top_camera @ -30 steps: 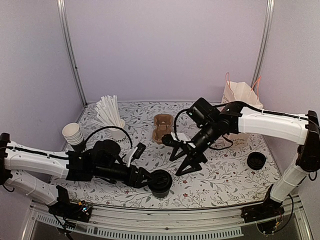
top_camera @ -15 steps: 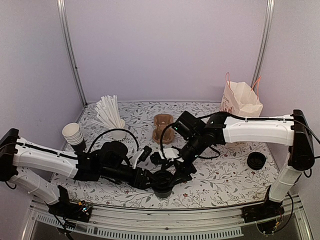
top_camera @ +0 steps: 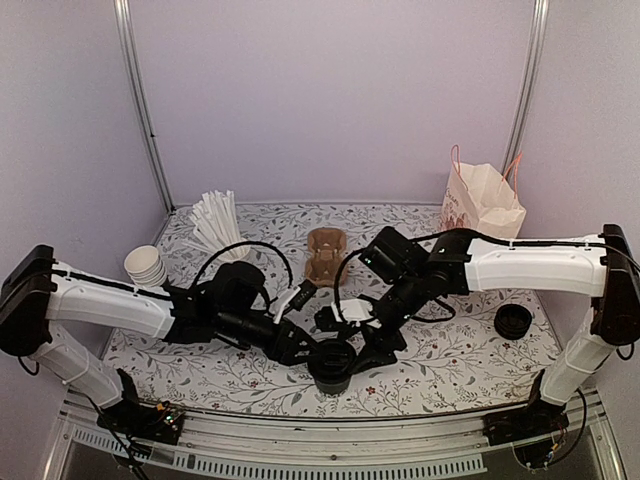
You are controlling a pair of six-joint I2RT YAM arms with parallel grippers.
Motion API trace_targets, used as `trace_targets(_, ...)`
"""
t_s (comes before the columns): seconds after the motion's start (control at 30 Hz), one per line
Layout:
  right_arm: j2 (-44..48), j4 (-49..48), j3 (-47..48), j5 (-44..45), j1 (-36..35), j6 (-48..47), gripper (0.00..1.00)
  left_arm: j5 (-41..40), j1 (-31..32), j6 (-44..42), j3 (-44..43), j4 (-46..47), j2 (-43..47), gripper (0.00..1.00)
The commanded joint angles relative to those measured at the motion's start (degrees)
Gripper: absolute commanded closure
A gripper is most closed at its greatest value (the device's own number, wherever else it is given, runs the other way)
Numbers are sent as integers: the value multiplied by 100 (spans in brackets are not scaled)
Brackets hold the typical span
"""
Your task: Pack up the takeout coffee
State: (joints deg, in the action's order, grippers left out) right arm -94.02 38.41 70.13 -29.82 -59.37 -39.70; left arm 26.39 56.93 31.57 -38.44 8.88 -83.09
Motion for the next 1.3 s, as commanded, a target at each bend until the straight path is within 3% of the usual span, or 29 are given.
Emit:
trace_targets(0.0,260,592,-195,-104,-96,198,24,-235,-254,-430,-180,-255,-182,38)
trace_targets(0.6,240,1090,161,-276,176,288,24,-351,-346,-469,-353,-528,487,30)
trace_targets(0.77,56,727,192,-865,966,1063,32,-823,-304,241,-185,-703,936,28)
trace_targets(0.93,-387,779,126,-2320,1541,1652,46,-1016,-87,1200,288,76,1149,28)
trace_targets(1.27,-1262,1165,306,-3131,1368,1594,37,-1277,362,1408,382,519,617,30)
